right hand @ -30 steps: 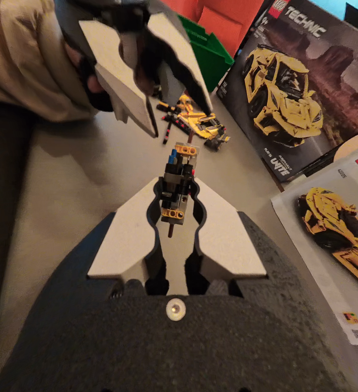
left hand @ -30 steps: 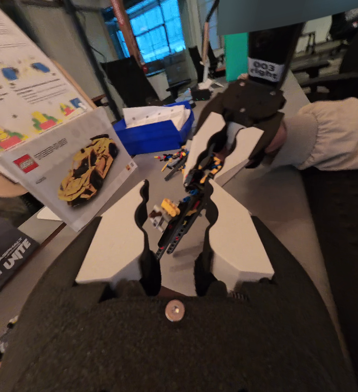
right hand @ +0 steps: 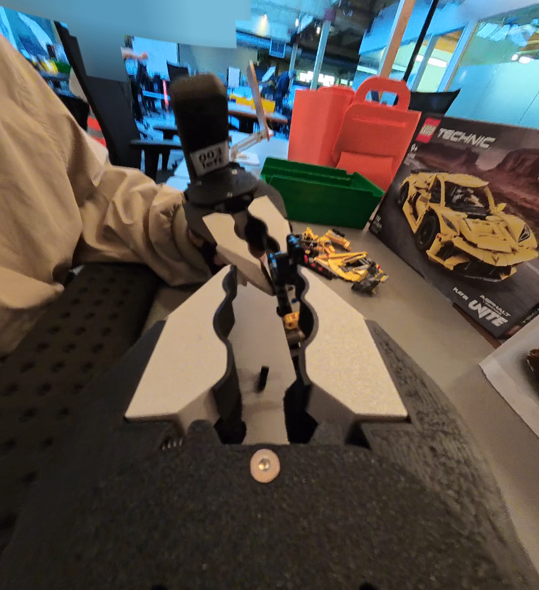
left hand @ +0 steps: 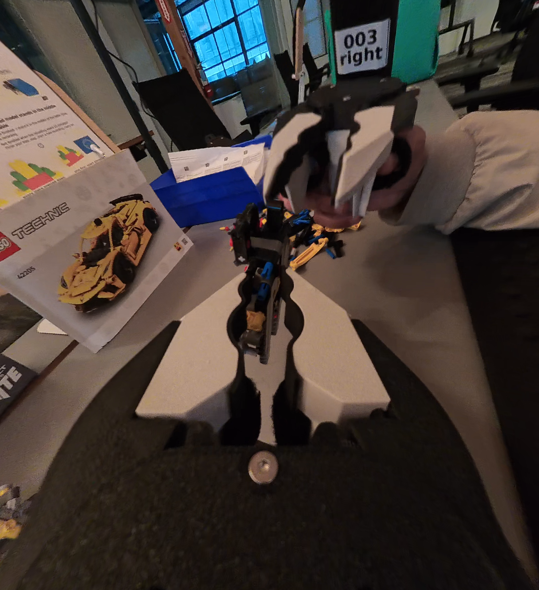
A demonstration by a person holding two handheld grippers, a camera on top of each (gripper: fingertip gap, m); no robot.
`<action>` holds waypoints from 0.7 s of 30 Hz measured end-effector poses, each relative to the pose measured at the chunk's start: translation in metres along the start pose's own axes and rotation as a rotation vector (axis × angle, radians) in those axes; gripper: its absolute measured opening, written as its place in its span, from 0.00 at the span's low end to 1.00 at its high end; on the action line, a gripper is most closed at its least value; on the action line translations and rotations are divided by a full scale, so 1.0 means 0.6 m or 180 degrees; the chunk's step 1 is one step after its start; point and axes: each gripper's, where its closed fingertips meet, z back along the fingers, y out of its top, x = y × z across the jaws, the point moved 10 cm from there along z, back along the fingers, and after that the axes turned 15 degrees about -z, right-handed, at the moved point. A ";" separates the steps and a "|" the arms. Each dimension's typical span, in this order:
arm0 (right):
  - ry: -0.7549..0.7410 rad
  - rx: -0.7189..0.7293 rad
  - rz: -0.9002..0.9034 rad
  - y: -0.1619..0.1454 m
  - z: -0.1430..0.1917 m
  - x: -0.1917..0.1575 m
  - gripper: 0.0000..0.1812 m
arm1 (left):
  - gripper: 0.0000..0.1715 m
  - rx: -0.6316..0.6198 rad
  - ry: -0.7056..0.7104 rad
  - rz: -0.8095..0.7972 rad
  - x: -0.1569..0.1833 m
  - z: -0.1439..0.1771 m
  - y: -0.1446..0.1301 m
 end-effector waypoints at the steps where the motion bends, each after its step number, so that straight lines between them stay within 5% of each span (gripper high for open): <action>1: -0.0053 -0.0035 0.0060 -0.001 -0.004 -0.002 0.18 | 0.10 -0.0006 -0.0022 -0.0017 0.001 0.000 0.000; 6: -0.0259 0.0086 0.0558 0.001 -0.011 -0.012 0.04 | 0.10 -0.0012 -0.0121 -0.0023 0.009 -0.003 0.005; 21: -0.0158 -0.0055 0.0323 -0.011 -0.010 -0.008 0.04 | 0.10 -0.0056 -0.0303 0.0150 0.012 -0.008 0.005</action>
